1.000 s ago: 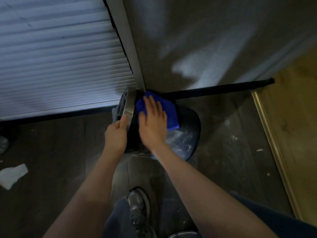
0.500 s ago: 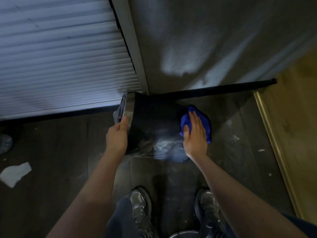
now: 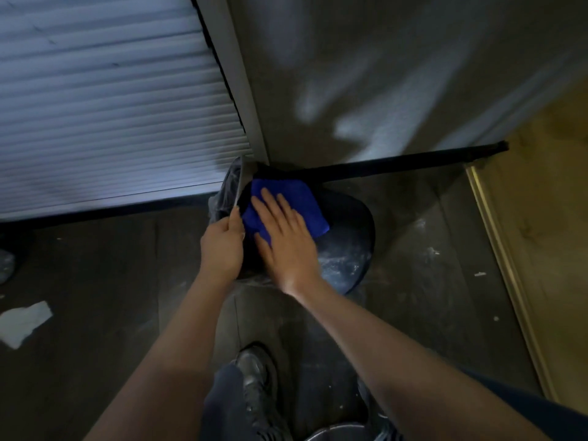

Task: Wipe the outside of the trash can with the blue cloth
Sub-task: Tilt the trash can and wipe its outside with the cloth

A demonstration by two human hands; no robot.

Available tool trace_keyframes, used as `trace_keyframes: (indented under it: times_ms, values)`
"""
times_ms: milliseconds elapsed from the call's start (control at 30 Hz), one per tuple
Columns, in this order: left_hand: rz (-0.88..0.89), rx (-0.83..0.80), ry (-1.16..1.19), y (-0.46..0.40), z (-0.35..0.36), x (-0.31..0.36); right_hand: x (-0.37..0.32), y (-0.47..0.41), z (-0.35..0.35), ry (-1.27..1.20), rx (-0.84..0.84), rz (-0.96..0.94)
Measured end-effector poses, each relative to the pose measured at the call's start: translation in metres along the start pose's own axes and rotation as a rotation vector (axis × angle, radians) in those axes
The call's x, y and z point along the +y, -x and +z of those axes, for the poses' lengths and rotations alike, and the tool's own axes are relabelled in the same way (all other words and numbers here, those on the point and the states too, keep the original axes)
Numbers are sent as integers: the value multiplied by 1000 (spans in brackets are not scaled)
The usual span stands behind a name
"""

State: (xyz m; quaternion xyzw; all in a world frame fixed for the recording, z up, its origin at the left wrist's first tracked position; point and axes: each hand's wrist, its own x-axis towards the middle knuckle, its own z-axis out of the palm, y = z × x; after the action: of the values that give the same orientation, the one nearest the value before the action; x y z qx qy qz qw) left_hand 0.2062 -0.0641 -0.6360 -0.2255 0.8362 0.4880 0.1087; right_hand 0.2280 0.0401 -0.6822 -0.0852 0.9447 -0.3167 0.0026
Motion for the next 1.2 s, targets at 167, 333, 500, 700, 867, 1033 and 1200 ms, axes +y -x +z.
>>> trace_keyframes:
  times_ms: [167,333,500,700,867,1033,1200]
  values:
    - [-35,-22,19,2,-2,0,62,27,-10,-22,39,145]
    - [-62,-31,37,8,-4,2,112,53,-20,-164,118,543]
    - [-19,-33,-52,8,3,13,82,40,-17,-217,216,732]
    - [-15,-26,-48,11,11,22,-9,-13,-8,-229,201,360]
    - [-30,-37,-40,9,13,25,-16,-13,-13,-246,113,164]
    - [-32,-24,-62,9,12,27,2,3,-29,-288,183,87]
    - [6,-39,-117,14,18,31,-3,-20,-24,-157,235,227]
